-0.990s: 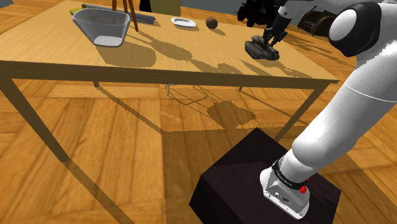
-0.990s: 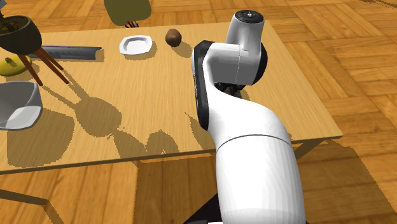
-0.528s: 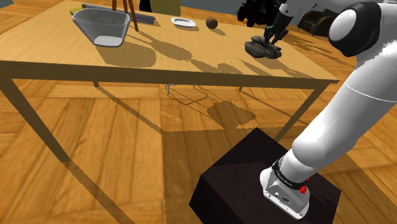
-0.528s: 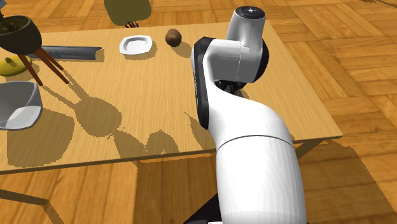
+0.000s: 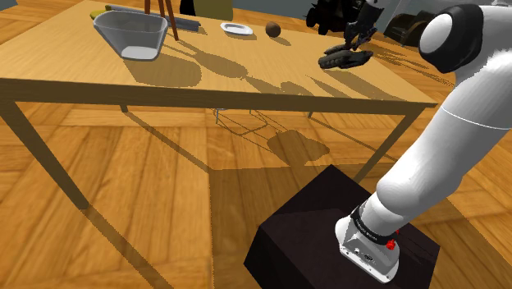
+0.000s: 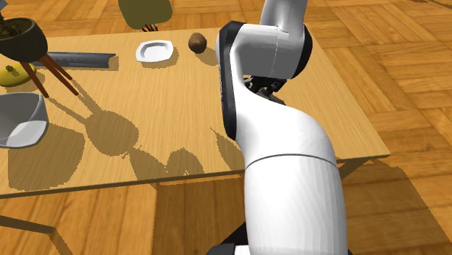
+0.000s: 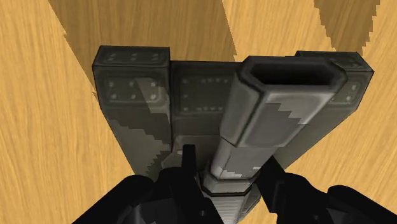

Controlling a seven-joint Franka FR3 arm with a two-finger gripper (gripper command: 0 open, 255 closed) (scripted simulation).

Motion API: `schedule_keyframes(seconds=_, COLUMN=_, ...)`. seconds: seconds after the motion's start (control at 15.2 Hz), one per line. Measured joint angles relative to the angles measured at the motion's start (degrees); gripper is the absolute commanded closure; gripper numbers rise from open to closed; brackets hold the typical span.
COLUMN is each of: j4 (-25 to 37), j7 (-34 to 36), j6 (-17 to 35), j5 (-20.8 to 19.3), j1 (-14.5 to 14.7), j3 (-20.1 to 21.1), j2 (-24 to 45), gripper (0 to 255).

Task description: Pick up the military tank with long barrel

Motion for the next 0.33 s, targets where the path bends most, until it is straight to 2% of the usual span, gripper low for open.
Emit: schedule_keyframes(seconds=0.33, j4=4.75, j7=-0.24, j6=-3.83, j5=0.58, j1=-0.59, j3=-0.19, j2=1.06, gripper=255)
